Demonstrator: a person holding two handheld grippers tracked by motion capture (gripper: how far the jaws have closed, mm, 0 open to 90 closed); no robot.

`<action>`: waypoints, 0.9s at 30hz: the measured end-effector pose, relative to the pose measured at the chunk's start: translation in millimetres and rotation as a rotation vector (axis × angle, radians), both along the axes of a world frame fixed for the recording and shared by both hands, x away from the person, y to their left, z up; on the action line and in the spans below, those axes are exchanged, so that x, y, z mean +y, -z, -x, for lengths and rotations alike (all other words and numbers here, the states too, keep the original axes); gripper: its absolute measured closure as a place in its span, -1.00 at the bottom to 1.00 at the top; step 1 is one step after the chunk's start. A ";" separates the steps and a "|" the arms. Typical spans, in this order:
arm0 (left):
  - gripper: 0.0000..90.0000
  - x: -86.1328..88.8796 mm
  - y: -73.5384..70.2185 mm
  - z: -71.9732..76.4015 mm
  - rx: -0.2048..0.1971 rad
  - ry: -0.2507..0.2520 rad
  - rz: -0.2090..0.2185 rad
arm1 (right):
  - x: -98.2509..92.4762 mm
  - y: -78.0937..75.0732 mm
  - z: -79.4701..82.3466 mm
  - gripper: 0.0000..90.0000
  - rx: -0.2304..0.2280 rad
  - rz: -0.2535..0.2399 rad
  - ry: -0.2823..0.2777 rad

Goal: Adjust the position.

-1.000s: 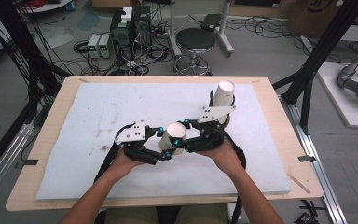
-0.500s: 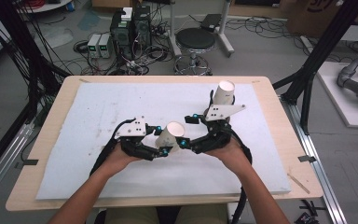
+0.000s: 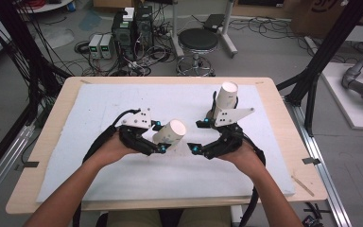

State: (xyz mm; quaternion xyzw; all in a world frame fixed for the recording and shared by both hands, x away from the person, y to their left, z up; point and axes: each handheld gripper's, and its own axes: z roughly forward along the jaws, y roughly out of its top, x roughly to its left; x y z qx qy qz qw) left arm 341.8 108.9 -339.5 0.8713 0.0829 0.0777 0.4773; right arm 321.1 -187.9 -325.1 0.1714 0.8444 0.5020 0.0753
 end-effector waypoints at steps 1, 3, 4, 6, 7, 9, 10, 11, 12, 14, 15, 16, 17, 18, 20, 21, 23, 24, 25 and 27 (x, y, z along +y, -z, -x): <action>-0.16 0.0 -0.3 -0.6 0.002 0.003 -0.010 | -0.3 -0.1 -0.2 -0.61 0.000 -0.001 -0.002; -0.16 -0.3 -0.2 -0.8 0.010 0.008 -0.032 | -0.2 0.0 -0.3 -0.61 0.000 0.005 -0.004; -0.16 -0.9 0.2 -0.7 0.015 0.012 -0.042 | 0.2 0.2 -0.7 -0.61 -0.003 0.008 -0.004; -0.16 -2.1 0.3 -0.8 0.017 0.026 -0.066 | 2.2 1.1 -1.4 -0.61 -0.002 0.024 -0.009; -0.16 -2.7 0.3 -0.4 0.023 0.029 -0.069 | 3.4 1.7 -1.8 -0.61 0.000 0.032 -0.013; -0.16 -3.5 -0.2 -0.7 0.022 0.034 -0.073 | 5.9 2.9 -2.7 -0.61 0.002 0.046 -0.022; -0.16 -3.5 -0.6 -0.9 0.024 0.036 -0.078 | 7.1 3.3 -3.0 -0.61 0.006 0.054 -0.025; -0.16 -4.1 -0.5 -1.2 0.022 0.038 -0.082 | 7.9 3.6 -3.6 -0.61 0.004 0.059 -0.029; -0.16 -4.4 -0.6 -1.4 0.022 0.042 -0.095 | 10.5 3.5 -4.3 -0.61 0.006 0.076 -0.038; -0.16 -5.6 -0.2 -1.3 0.024 0.048 -0.113 | 11.7 3.4 -5.0 -0.61 0.001 0.084 -0.045; -0.16 -6.5 -0.6 -1.2 0.024 0.052 -0.125 | 13.2 3.1 -5.5 -0.61 -0.001 0.090 -0.053; -0.16 -7.1 -1.0 -1.1 0.024 0.054 -0.134 | 14.6 2.5 -5.8 -0.61 -0.003 0.099 -0.056; -0.16 -8.3 -1.9 -1.4 0.019 0.064 -0.147 | 15.9 2.4 -6.1 -0.61 -0.003 0.103 -0.064; -0.16 -9.2 -2.3 -1.5 0.021 0.068 -0.148 | 18.1 2.3 -7.1 -0.61 -0.008 0.112 -0.071; -0.16 -11.1 -2.5 -1.8 0.022 0.074 -0.160 | 21.9 2.7 -8.9 -0.61 -0.010 0.129 -0.085; -0.16 -12.1 -2.4 -1.8 0.019 0.079 -0.175 | 23.9 2.9 -9.9 -0.61 -0.009 0.136 -0.090; -0.16 -14.4 -1.5 -1.4 0.024 0.091 -0.191 | 27.5 2.9 -12.1 -0.61 -0.009 0.147 -0.105; -0.16 -15.5 -1.4 -1.4 0.025 0.097 -0.201 | 29.2 2.9 -13.2 -0.61 -0.010 0.152 -0.114; -0.16 -16.5 -1.0 -1.2 0.022 0.101 -0.209 | 30.8 2.7 -14.0 -0.61 -0.007 0.161 -0.118; -0.16 -18.2 -0.6 -0.8 0.028 0.111 -0.218 | 34.2 2.8 -16.0 -0.60 -0.007 0.176 -0.134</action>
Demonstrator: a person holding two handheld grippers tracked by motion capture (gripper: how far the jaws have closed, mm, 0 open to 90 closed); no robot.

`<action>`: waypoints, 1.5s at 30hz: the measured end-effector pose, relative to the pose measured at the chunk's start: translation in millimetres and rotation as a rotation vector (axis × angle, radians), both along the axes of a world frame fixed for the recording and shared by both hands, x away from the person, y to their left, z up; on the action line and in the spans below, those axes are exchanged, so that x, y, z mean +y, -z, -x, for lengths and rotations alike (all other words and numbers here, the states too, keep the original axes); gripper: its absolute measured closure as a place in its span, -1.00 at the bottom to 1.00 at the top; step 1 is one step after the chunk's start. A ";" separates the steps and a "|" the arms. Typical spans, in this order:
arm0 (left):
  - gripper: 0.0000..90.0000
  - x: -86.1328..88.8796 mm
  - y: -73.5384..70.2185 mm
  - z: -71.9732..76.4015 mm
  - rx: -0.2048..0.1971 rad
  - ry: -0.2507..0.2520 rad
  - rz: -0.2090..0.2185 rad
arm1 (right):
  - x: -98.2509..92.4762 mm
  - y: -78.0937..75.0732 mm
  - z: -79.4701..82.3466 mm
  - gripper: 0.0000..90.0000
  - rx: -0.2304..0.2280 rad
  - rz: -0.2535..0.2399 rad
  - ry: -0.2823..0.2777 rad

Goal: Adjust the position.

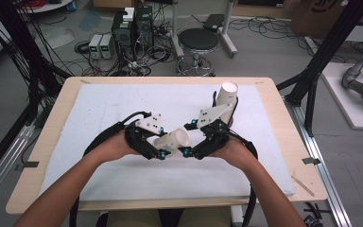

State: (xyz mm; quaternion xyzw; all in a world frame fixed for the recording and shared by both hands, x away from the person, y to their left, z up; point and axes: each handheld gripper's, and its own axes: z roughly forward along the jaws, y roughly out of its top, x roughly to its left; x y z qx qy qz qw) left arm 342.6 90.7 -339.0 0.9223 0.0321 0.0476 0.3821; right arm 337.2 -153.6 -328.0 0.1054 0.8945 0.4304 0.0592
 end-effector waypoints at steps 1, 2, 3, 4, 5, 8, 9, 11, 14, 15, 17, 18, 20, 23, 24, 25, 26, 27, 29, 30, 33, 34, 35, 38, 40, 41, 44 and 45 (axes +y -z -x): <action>-0.16 -0.8 0.3 0.2 0.000 0.007 -0.007 | 2.0 0.3 -1.0 -0.59 -0.001 0.013 -0.008; -0.16 -1.6 0.7 0.5 0.003 0.010 -0.011 | 3.6 0.3 -1.8 -0.58 -0.006 0.026 -0.013; -0.16 -2.1 0.8 0.7 0.006 0.015 -0.018 | 6.4 0.6 -3.1 -0.50 0.000 0.032 -0.037; -0.16 -2.6 1.1 1.1 0.009 0.019 -0.018 | 6.4 0.6 -3.1 -0.50 0.000 0.032 -0.037; -0.16 -3.0 1.3 1.5 0.012 0.021 -0.017 | 9.6 1.0 -3.5 -0.46 0.000 0.053 -0.058; -0.16 -3.6 1.7 1.9 0.016 0.034 -0.025 | 13.0 1.3 -3.6 -0.42 0.003 0.064 -0.075; -0.16 -3.9 2.1 2.2 0.017 0.037 -0.023 | 14.4 1.0 -2.9 -0.38 0.014 0.073 -0.084; -0.16 -4.3 2.7 2.7 0.024 0.039 -0.020 | 17.2 0.6 -2.8 -0.28 0.012 0.080 -0.111; -0.16 -4.5 3.6 3.4 0.027 0.046 -0.027 | 19.1 0.5 -2.2 -0.20 0.010 0.088 -0.135; -0.16 -4.3 3.5 3.4 0.024 0.052 -0.036 | 19.1 0.8 -2.4 -0.19 0.008 0.089 -0.140; -0.17 -4.5 4.4 4.0 0.025 0.057 -0.034 | 18.7 1.1 -2.2 -0.17 0.018 0.095 -0.148; -0.19 -4.7 5.0 4.5 0.028 0.054 -0.027 | 18.6 1.3 -1.9 -0.17 0.021 0.095 -0.152; -0.27 -3.6 5.3 3.8 0.033 0.048 -0.002 | 17.7 1.1 -1.3 -0.17 0.026 0.097 -0.151; -0.58 1.1 5.5 3.1 0.044 0.004 0.071 | 15.0 1.5 -1.3 -0.17 0.029 0.103 -0.143; -0.63 3.6 5.8 3.1 0.046 -0.003 0.101 | 13.4 1.9 -1.7 -0.17 0.031 0.099 -0.140; -0.62 5.7 5.7 3.2 0.048 -0.006 0.116 | 11.5 2.4 -1.9 -0.17 0.035 0.093 -0.135; -0.62 9.1 5.3 3.4 0.043 -0.011 0.141 | 9.9 2.6 -2.1 -0.17 0.037 0.091 -0.132; -0.62 12.0 5.0 3.3 0.041 -0.017 0.163 | 7.2 3.3 -2.3 -0.17 0.039 0.086 -0.124; -0.62 17.2 6.0 4.0 0.042 -0.039 0.215 | 2.7 4.3 -2.6 -0.17 0.038 0.073 -0.113; -0.62 20.0 6.5 4.5 0.041 -0.049 0.236 | 0.3 4.5 -2.6 -0.17 0.037 0.068 -0.110; -0.62 27.8 9.5 4.9 0.044 -0.070 0.313 | -7.2 4.6 -2.3 -0.17 0.037 0.042 -0.096; -0.62 29.5 10.8 5.4 0.045 -0.078 0.333 | -9.6 4.6 -1.8 -0.17 0.037 0.031 -0.093; -0.62 30.5 11.7 5.8 0.043 -0.083 0.344 | -12.1 4.5 -1.3 -0.17 0.037 0.020 -0.090; -0.62 33.9 14.4 8.0 0.040 -0.088 0.379 | -18.9 5.5 0.9 -0.17 0.030 -0.006 -0.078; -0.62 35.6 15.2 9.2 0.031 -0.088 0.394 | -22.9 7.4 3.0 -0.17 0.031 -0.019 -0.069; -0.62 36.6 15.3 9.7 0.028 -0.089 0.403 | -24.5 8.4 4.0 -0.17 0.029 -0.023 -0.068; -0.62 39.1 16.3 10.9 0.024 -0.094 0.441 | -29.2 11.3 7.6 -0.17 0.029 -0.042 -0.059; -0.62 39.7 17.0 11.4 0.023 -0.097 0.451 | -30.8 12.1 8.4 -0.17 0.027 -0.049 -0.056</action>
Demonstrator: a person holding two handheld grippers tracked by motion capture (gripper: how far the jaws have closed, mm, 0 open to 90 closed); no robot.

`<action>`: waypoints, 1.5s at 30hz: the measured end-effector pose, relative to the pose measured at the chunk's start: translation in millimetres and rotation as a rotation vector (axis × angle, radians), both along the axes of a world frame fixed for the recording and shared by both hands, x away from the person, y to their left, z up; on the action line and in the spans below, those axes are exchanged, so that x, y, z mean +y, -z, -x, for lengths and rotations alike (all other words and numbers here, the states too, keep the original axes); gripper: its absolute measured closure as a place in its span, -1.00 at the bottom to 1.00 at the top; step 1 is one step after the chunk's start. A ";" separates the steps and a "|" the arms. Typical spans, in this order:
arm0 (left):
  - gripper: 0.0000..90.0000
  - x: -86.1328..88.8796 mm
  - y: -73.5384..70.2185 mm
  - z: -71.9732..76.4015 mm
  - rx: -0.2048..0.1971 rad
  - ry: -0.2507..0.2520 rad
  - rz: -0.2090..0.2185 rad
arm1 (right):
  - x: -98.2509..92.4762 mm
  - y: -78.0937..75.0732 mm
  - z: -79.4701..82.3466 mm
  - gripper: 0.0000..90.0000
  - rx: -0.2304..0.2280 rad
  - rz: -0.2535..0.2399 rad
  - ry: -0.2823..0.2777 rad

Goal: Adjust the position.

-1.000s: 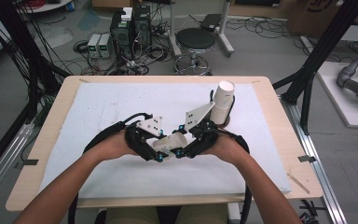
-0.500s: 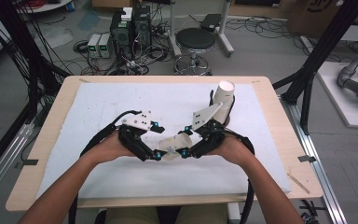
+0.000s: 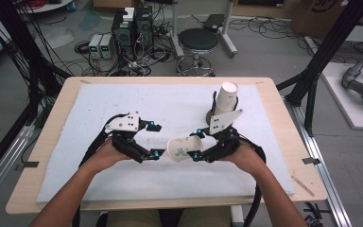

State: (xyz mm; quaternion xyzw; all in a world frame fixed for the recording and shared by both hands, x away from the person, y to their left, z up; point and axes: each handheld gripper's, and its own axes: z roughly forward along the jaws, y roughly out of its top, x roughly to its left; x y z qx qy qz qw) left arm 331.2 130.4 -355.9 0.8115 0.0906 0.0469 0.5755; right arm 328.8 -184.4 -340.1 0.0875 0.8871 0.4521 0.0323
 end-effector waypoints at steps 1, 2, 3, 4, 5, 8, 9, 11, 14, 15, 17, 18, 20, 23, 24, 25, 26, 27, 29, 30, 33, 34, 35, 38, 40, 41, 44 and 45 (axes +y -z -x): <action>-0.62 0.6 0.8 0.3 -0.001 -0.002 0.007 | -1.3 0.6 0.6 -0.17 -0.002 -0.007 0.004; -0.62 1.2 1.8 0.5 -0.002 -0.006 0.013 | -2.5 1.3 1.0 -0.17 -0.004 -0.012 0.006; -0.62 1.9 2.9 0.6 0.001 -0.008 0.020 | -3.4 2.0 1.8 -0.17 -0.002 -0.020 0.011; -0.62 2.7 4.0 0.6 0.001 -0.010 0.026 | -4.2 2.8 1.9 -0.17 -0.007 -0.025 0.008; -0.62 3.6 5.1 0.5 0.001 -0.013 0.029 | -4.9 3.4 2.5 -0.17 -0.005 -0.029 0.011; -0.62 4.6 6.9 0.8 0.003 -0.017 0.040 | -6.3 5.8 3.5 -0.17 -0.005 -0.043 0.012; -0.62 5.0 7.5 0.6 -0.001 -0.017 0.037 | -6.6 6.4 3.6 -0.17 -0.007 -0.045 0.013; -0.62 4.7 8.4 1.0 0.002 -0.019 0.039 | -7.3 8.1 4.0 -0.17 -0.004 -0.054 0.016; -0.62 4.4 9.3 1.5 0.000 -0.017 0.043 | -8.7 10.3 4.8 -0.17 -0.003 -0.075 0.018; -0.62 4.3 9.8 1.8 0.001 -0.016 0.050 | -9.2 11.2 4.6 -0.17 -0.006 -0.083 0.019; -0.62 4.3 11.5 2.2 0.000 -0.020 0.055 | -10.4 13.0 5.2 -0.17 -0.003 -0.096 0.022; -0.62 4.4 12.5 2.1 -0.001 -0.017 0.053 | -10.9 13.9 5.6 -0.17 -0.002 -0.104 0.022; -0.62 4.1 14.4 2.9 0.002 -0.014 0.060 | -12.1 15.8 6.3 -0.17 -0.002 -0.117 0.022; -0.61 3.6 14.3 2.9 -0.005 -0.014 0.069 | -12.9 18.7 7.1 -0.17 -0.001 -0.134 0.025; -0.61 3.6 13.9 2.9 -0.008 -0.011 0.073 | -12.9 19.5 7.2 -0.17 -0.003 -0.140 0.023; -0.61 3.6 13.6 3.2 -0.008 -0.009 0.080 | -13.1 20.1 7.2 -0.17 -0.006 -0.144 0.023; -0.61 3.3 13.6 3.7 -0.009 -0.011 0.086 | -13.4 20.4 7.4 -0.17 -0.005 -0.148 0.021; -0.61 3.3 13.5 3.8 -0.011 -0.008 0.085 | -13.4 20.8 7.7 -0.17 -0.001 -0.156 0.023; -0.61 3.1 13.8 3.9 -0.010 -0.004 0.084 | -13.7 21.1 7.3 -0.17 -0.005 -0.160 0.021; -0.62 2.9 13.8 3.8 -0.013 -0.001 0.084 | -13.5 21.3 7.2 -0.17 0.000 -0.168 0.022; -0.62 1.9 15.3 4.3 -0.015 0.004 0.088 | -13.5 21.6 5.3 -0.17 -0.004 -0.182 0.017; -0.62 1.2 16.3 4.3 -0.011 0.005 0.087 | -13.0 21.8 5.2 -0.17 0.000 -0.188 0.013; -0.62 0.5 17.5 4.2 -0.008 0.008 0.087 | -12.7 21.9 5.0 -0.17 0.003 -0.191 0.010; -0.62 -2.4 20.8 4.5 -0.003 0.012 0.092 | -11.1 21.9 5.1 -0.17 0.009 -0.193 0.010; -0.62 -6.2 23.4 4.7 -0.002 0.022 0.088 | -10.0 22.0 5.1 -0.17 0.006 -0.199 0.004; -0.62 -7.9 24.4 4.8 -0.001 0.028 0.089 | -9.8 21.8 5.2 -0.17 0.009 -0.202 0.003; -0.62 -12.3 26.2 5.3 0.000 0.037 0.100 | -8.9 21.3 5.0 -0.17 0.009 -0.209 -0.002; -0.62 -13.3 26.9 5.3 0.005 0.041 0.106 | -8.8 21.1 4.9 -0.17 0.009 -0.211 -0.004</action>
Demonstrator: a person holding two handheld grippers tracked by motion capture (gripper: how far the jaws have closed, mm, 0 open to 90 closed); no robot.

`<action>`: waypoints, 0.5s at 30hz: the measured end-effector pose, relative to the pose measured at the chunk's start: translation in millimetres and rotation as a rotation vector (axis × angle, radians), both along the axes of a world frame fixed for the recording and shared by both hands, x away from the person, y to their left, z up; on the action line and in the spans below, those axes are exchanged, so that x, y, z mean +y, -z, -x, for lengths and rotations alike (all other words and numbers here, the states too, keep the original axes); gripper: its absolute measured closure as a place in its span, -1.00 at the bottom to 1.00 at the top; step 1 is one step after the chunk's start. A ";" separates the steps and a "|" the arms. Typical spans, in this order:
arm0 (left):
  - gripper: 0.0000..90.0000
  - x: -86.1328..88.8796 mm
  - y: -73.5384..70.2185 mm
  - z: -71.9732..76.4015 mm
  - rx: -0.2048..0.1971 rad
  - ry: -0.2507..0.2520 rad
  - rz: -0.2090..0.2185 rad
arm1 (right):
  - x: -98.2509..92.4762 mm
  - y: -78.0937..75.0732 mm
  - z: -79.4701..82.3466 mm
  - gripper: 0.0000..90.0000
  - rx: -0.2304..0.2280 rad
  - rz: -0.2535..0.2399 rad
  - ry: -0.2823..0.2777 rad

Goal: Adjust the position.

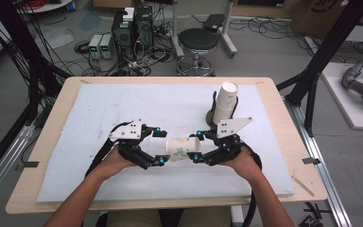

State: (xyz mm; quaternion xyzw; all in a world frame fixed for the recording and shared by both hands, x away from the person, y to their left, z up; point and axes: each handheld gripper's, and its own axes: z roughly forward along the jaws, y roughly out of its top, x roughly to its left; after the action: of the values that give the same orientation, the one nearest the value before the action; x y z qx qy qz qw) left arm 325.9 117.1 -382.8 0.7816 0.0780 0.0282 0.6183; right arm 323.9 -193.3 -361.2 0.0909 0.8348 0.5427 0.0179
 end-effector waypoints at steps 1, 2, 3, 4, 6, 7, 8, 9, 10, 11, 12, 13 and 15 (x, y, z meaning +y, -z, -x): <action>-0.62 -1.1 0.8 0.0 0.002 0.001 0.004 | 0.3 -0.1 -0.3 -0.17 -0.001 -0.005 -0.001; -0.62 -1.9 1.5 0.2 0.003 0.002 0.004 | 0.6 -0.1 -0.3 -0.17 0.003 -0.008 0.000; -0.62 -2.8 2.3 0.3 0.003 0.003 0.004 | 0.8 -0.1 -0.5 -0.17 0.004 -0.010 -0.006; -0.62 -3.5 3.1 0.3 0.006 0.007 0.004 | 0.8 -0.4 -0.4 -0.17 0.008 -0.012 -0.003; -0.62 -4.7 4.4 0.3 0.006 0.011 0.007 | 1.7 -0.4 -1.1 -0.17 0.008 -0.023 -0.005; -0.62 -5.0 5.2 0.2 0.007 0.012 0.009 | 2.1 -0.5 -1.2 -0.17 0.011 -0.026 -0.011; -0.62 -5.1 5.7 0.0 0.010 0.010 0.012 | 2.8 -0.7 -1.2 -0.17 0.013 -0.031 -0.011; -0.62 -5.0 6.1 -0.4 0.012 0.011 0.014 | 3.5 -0.8 -1.4 -0.17 0.016 -0.039 -0.017; -0.62 -5.1 6.6 -0.6 0.013 0.013 0.016 | 4.0 -0.9 -1.5 -0.17 0.020 -0.047 -0.019; -0.61 -5.2 6.9 -0.6 0.012 0.015 0.018 | 4.7 -1.0 -1.9 -0.17 0.019 -0.053 -0.024; -0.58 -5.4 7.2 -0.4 0.010 0.016 0.020 | 5.2 -0.9 -2.1 -0.17 0.020 -0.055 -0.025; -0.54 -5.5 7.3 -0.1 0.005 0.018 0.021 | 5.8 -0.6 -2.5 -0.17 0.022 -0.061 -0.027; -0.47 -5.2 7.6 -0.1 0.001 0.026 0.029 | 6.3 0.2 -2.9 -0.17 0.032 -0.067 -0.031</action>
State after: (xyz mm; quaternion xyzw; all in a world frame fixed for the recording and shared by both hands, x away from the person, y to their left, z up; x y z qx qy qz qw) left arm 326.0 111.9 -390.5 0.7734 0.0684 0.0186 0.6299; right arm 326.7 -186.9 -361.4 0.0870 0.8177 0.5689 -0.0070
